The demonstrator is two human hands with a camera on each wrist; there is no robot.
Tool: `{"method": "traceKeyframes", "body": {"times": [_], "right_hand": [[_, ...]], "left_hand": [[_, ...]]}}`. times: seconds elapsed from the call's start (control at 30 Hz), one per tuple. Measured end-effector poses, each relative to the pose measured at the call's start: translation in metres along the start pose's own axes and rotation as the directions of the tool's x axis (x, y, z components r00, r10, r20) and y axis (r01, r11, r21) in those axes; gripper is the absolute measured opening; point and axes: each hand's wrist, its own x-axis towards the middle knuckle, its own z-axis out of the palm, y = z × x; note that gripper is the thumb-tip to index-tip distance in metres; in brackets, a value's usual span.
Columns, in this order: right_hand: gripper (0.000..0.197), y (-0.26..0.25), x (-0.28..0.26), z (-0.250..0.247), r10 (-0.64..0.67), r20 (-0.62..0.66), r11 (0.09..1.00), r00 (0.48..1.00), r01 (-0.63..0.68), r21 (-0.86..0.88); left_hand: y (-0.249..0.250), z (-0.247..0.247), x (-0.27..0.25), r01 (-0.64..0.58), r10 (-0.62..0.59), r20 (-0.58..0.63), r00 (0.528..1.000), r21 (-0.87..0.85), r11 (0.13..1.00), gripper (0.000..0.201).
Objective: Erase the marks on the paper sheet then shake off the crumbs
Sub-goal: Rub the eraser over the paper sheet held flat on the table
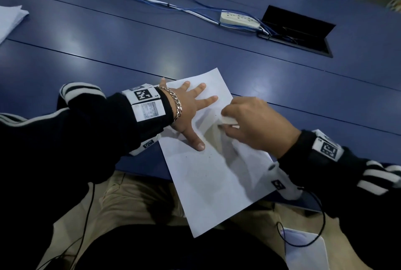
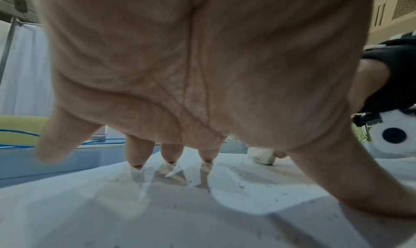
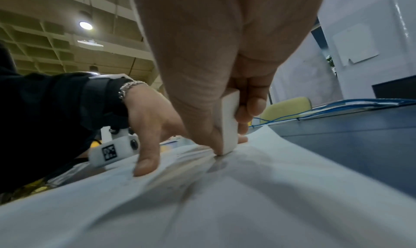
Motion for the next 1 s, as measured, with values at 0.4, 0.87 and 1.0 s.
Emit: {"method": "traceKeyframes", "body": {"times": [0.4,0.87,1.0], "right_hand": [[0.029,0.001,0.002,0.0,0.018,-0.016,1.0,1.0,-0.018,0.01],[0.035,0.008,-0.013,0.0,-0.036,0.075,0.976,0.997,0.02,0.215],[0.032,0.004,-0.001,-0.005,-0.054,0.084,0.975,0.995,0.035,0.219]], "left_hand": [[0.0,0.001,0.001,-0.005,0.005,-0.003,1.0,-0.009,1.0,0.148],[-0.016,-0.006,-0.006,-0.079,0.107,-0.199,0.974,0.146,0.986,0.139],[-0.021,0.006,-0.001,-0.118,0.124,-0.14,0.982,0.049,0.992,0.153]]}}
